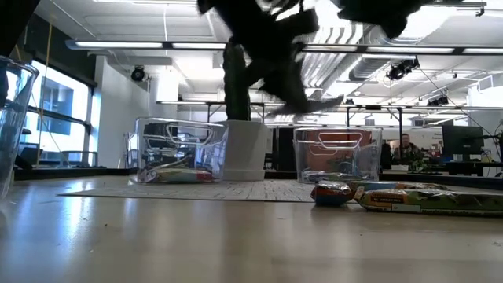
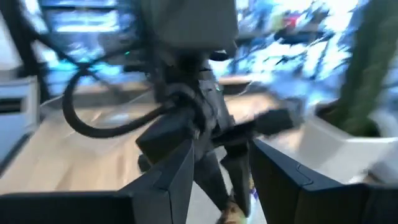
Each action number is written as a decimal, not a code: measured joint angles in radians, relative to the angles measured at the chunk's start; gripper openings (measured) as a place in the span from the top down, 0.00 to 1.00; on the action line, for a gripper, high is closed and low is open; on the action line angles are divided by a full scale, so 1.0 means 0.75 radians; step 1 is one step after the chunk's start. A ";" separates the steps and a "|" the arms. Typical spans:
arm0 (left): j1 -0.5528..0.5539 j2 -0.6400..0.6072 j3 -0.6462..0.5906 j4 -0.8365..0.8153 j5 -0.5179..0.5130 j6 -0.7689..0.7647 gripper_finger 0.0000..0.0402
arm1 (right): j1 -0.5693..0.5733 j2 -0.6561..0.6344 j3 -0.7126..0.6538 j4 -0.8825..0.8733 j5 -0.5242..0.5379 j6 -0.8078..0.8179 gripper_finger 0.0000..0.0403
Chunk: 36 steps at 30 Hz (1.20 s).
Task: Pick and place Granola Bars by type
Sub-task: Put the blue granola bar into the top right transparent bin
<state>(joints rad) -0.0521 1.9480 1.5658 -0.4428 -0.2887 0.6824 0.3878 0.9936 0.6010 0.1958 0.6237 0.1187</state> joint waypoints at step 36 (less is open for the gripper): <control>0.436 0.350 0.039 0.915 0.284 -0.673 0.63 | 0.269 -0.270 0.000 -0.953 0.418 0.497 0.65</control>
<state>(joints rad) 0.2749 2.2105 1.5948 0.2435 -0.0754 0.1780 0.5892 0.7912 0.6010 -0.5189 0.9376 0.4915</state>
